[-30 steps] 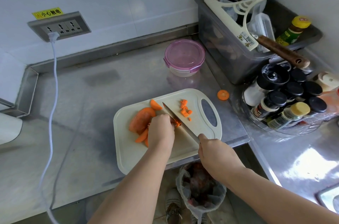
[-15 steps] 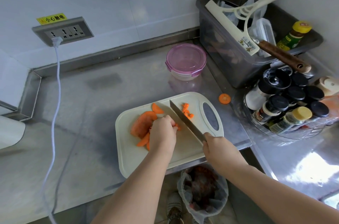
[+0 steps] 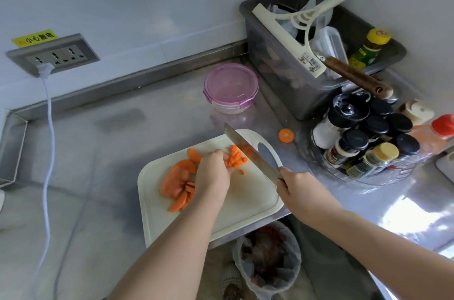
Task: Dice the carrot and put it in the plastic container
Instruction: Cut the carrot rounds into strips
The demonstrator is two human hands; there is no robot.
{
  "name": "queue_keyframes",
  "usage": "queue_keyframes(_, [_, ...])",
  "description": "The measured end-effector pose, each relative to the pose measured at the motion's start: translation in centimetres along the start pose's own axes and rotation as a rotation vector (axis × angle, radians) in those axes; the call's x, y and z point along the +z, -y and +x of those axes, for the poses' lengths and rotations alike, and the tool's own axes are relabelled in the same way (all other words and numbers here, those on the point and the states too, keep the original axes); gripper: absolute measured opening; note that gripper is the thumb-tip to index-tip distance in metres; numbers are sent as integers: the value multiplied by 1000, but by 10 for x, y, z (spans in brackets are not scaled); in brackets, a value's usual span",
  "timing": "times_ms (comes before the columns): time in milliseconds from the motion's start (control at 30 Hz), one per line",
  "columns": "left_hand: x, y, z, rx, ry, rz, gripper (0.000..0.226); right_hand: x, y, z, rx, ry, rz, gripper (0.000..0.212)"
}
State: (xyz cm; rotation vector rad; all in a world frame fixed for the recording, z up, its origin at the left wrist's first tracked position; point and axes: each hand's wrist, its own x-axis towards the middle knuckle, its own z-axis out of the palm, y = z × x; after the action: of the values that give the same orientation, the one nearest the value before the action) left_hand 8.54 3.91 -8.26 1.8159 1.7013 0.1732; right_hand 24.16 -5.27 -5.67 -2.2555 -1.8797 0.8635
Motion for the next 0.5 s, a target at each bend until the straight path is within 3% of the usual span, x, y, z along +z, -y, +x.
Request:
queue_keyframes(267, [-17,27,16,-66,-14,-394,24,-3,-11,-5,-51,62,-65,37])
queue_keyframes(500, [-47,57,8,-75,-143,-471,21,10,-10,-12,-152,136,-227,11])
